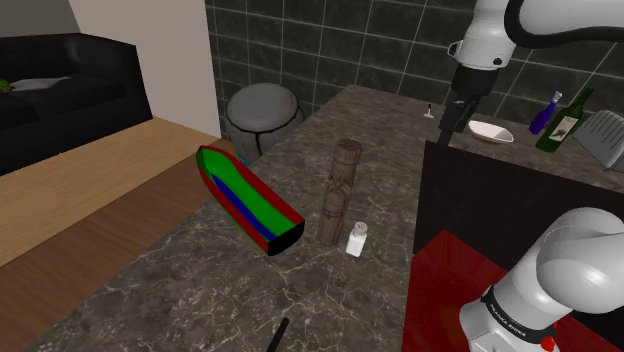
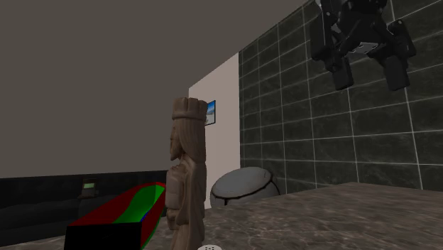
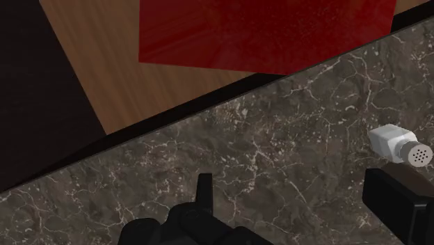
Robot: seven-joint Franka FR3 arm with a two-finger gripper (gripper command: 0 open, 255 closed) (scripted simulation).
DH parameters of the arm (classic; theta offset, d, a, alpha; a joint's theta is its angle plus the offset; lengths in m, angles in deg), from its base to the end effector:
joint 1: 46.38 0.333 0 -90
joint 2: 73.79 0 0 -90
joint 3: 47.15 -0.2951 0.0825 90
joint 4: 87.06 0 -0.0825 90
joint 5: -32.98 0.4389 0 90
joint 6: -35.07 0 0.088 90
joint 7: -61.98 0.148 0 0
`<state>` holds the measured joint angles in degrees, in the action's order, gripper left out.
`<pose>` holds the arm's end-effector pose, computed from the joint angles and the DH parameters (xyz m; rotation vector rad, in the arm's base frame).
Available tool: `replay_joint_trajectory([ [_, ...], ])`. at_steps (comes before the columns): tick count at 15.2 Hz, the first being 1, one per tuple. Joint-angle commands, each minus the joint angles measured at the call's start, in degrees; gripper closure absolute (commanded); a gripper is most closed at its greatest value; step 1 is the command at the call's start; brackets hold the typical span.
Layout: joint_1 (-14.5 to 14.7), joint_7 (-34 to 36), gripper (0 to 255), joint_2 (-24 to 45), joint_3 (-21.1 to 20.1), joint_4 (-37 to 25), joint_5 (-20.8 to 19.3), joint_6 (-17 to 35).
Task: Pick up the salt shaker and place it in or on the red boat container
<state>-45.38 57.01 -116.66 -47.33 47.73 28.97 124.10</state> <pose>0.3817 -0.0025 0.5213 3.0657 0.1642 -0.0811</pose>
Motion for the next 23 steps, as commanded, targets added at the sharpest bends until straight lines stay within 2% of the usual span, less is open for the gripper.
replay_joint_trajectory([
  [1, 0.0, 0.0, 0, 0.0, 0.0, 0.0, 0.0, 0.0],
  [7, 4.1, 1.8, 0, -1.1, -4.6, 9.0, 3.0, 10.2],
  [13, 8.5, 3.8, 0, 0.5, -9.7, 16.0, 6.0, 21.3],
  [23, 14.8, 8.5, 0, 11.0, -20.1, 22.7, 9.1, 42.3],
])
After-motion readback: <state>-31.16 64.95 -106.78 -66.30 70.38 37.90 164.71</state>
